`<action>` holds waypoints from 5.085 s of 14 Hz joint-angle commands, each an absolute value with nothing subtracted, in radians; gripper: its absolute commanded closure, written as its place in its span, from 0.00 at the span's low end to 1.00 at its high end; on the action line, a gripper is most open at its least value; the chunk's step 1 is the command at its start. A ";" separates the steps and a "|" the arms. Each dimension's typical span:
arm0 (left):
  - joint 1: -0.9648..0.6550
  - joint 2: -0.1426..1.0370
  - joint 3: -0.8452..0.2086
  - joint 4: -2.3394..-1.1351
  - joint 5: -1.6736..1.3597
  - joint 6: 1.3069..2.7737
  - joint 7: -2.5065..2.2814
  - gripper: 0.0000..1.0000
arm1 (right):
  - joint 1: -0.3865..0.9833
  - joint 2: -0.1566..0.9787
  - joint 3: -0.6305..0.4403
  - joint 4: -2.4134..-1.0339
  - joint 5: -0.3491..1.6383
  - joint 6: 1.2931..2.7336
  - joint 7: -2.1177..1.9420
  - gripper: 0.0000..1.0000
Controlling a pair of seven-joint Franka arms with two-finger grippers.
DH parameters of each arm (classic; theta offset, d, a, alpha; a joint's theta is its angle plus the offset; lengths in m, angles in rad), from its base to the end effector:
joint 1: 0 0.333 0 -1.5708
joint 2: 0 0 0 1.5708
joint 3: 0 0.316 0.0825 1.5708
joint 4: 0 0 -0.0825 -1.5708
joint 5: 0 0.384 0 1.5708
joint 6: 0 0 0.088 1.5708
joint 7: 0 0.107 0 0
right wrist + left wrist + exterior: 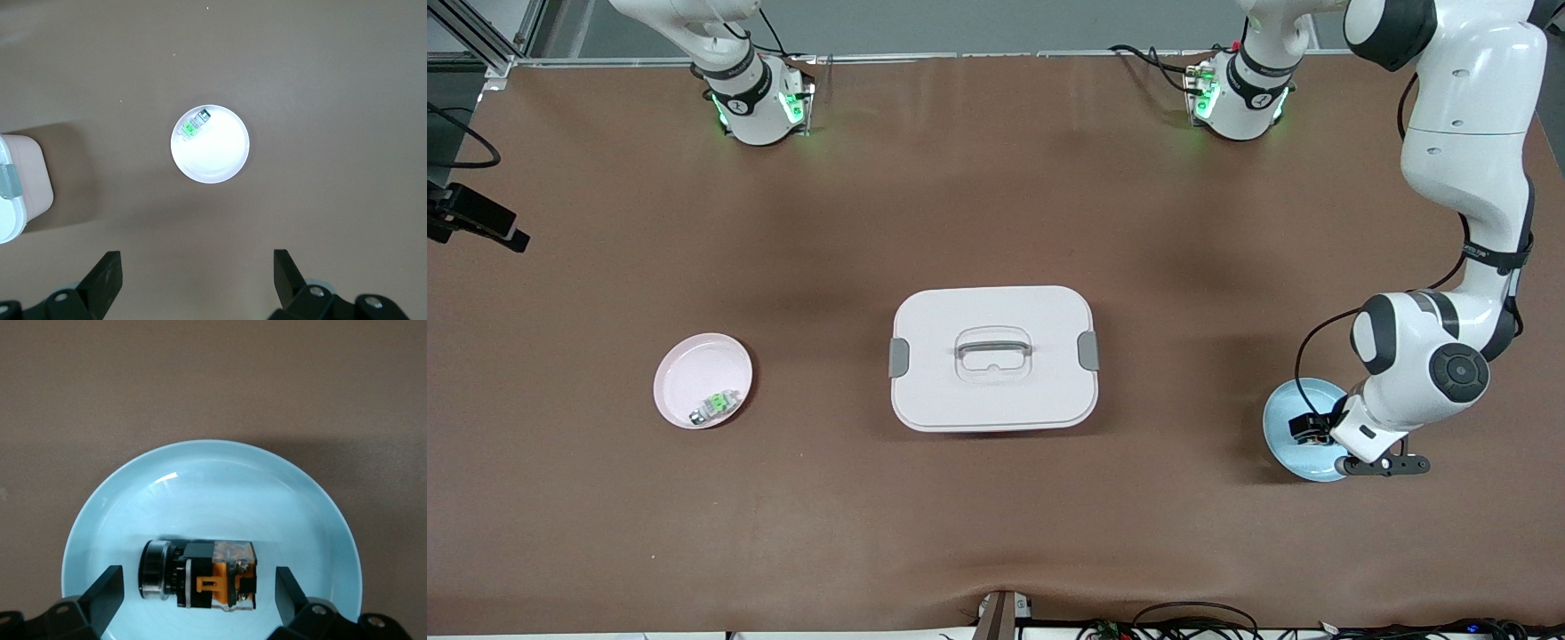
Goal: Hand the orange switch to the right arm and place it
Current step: 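Lower the left gripper and grasp the orange switch, then lift the orange switch with the left gripper and carry it over the box, then hold the switch above the box while the right gripper reaches toward it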
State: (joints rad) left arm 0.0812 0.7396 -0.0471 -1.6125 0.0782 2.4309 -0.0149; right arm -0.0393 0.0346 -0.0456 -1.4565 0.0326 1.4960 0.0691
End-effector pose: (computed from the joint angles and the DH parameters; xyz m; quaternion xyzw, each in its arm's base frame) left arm 0.7003 0.0285 0.1997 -0.9991 -0.0027 -0.0399 0.0114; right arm 0.5564 -0.0431 0.6523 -0.9970 0.0756 -0.0026 0.0154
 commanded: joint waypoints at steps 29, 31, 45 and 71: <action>0.078 0.505 -0.130 -1.516 0.037 2.093 -0.205 1.00 | -0.040 0.015 -0.040 -1.466 0.034 1.502 0.077 0.00; 0.077 0.485 -0.155 -1.474 0.015 2.014 -0.288 1.00 | -0.040 0.015 -0.040 -1.466 0.032 1.497 0.075 0.00; 0.051 0.460 -0.446 -1.330 -0.040 1.873 -1.050 1.00 | -0.026 0.015 -0.043 -1.465 -0.008 1.502 -0.006 0.00; -0.330 0.471 -0.466 -1.261 -0.140 1.953 -2.020 1.00 | 0.027 -0.122 -0.038 -1.912 0.765 1.702 0.023 0.00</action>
State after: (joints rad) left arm -0.3210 0.4545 -0.4674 -1.2725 -0.1232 1.9389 -1.9971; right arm -0.0006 -0.0404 -0.0374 -1.8020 0.6871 1.6273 0.0397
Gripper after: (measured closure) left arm 0.273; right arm 0.000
